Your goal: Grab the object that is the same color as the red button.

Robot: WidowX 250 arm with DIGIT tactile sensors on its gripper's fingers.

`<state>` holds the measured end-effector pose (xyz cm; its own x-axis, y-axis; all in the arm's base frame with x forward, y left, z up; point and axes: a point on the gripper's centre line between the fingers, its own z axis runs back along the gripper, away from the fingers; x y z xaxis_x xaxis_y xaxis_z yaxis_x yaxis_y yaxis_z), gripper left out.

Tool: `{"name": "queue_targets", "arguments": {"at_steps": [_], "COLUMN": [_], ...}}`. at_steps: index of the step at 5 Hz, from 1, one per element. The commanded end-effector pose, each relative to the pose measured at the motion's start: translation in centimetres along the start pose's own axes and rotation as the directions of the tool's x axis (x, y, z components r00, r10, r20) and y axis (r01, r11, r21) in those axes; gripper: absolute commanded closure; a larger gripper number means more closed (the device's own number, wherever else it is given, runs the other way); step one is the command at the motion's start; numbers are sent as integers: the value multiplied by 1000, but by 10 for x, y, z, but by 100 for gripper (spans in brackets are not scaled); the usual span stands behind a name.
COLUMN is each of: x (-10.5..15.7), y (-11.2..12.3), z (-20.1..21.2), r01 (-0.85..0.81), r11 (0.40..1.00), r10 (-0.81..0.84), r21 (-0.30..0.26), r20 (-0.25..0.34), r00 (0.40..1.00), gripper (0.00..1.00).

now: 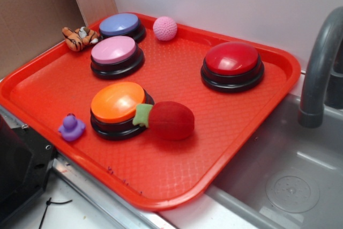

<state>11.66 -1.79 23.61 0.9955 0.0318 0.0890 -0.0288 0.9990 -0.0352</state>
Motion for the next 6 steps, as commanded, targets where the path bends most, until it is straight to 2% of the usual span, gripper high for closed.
{"name": "queue_targets", "arguments": {"at_steps": [1, 2, 3, 4, 5, 6], "x": [0, 5, 17, 29, 42, 54], "y": [0, -6, -25, -45, -58, -73], "z": [0, -2, -16, -39, -65, -98], "r01": [0, 160, 400, 614, 769, 855], "r11": [1000, 987, 917, 789, 637, 519], "r10": [0, -161, -400, -613, -771, -853], "r21": [0, 21, 11, 11, 47, 12], "r20": [0, 23, 46, 71, 50, 70], "r00": [1000, 987, 916, 787, 635, 517], "gripper": [0, 0, 0, 0, 0, 0]}}
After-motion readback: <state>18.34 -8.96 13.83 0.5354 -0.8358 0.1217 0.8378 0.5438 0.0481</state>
